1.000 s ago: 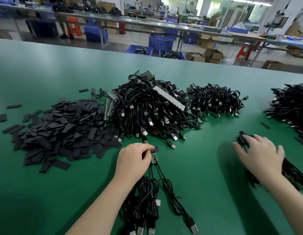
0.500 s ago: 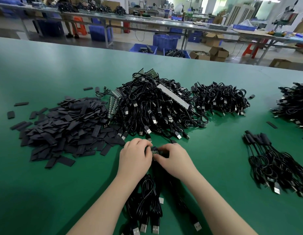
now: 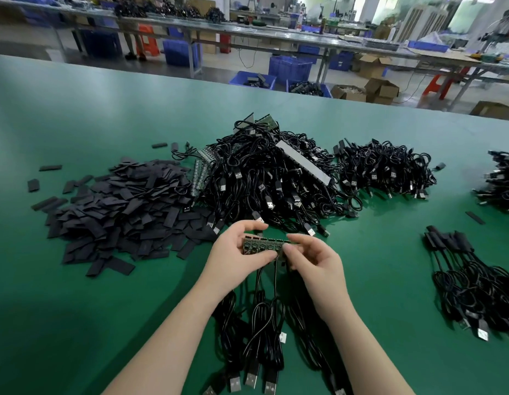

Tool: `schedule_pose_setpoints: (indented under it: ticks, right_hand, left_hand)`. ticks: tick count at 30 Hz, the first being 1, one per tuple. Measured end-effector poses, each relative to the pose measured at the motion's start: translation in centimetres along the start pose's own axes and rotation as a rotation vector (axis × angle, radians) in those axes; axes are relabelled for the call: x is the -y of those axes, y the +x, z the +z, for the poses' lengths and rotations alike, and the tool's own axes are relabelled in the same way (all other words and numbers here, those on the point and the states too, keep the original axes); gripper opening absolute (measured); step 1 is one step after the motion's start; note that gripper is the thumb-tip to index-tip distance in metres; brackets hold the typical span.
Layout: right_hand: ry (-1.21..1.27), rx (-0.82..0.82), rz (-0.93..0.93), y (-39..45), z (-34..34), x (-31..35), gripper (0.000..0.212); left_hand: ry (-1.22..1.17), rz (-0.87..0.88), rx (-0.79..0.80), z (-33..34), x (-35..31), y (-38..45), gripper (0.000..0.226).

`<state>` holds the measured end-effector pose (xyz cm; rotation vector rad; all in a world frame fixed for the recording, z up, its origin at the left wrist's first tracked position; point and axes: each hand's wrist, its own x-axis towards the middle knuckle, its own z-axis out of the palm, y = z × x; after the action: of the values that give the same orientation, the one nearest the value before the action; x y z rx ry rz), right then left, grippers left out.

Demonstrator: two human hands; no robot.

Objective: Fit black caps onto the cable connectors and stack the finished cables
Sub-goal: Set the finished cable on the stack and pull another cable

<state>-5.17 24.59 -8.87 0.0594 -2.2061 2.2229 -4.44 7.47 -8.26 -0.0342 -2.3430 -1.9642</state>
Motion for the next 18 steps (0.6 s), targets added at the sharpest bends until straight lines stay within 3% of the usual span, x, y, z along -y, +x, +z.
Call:
schedule_pose_setpoints:
  ticks: [11, 18]
  right_hand:
    - [-0.107, -0.067, -0.043, -0.7, 0.0, 0.7, 0.017]
    - [-0.238, -0.155, -0.134, -0.9, 0.5, 0.5, 0.017]
  left_hand:
    - [-0.002, 0.062, -0.042, 0.7, -0.3, -0.2, 0.046]
    - [0.034, 0.075, -0.164, 1.5, -0.7, -0.5, 0.046]
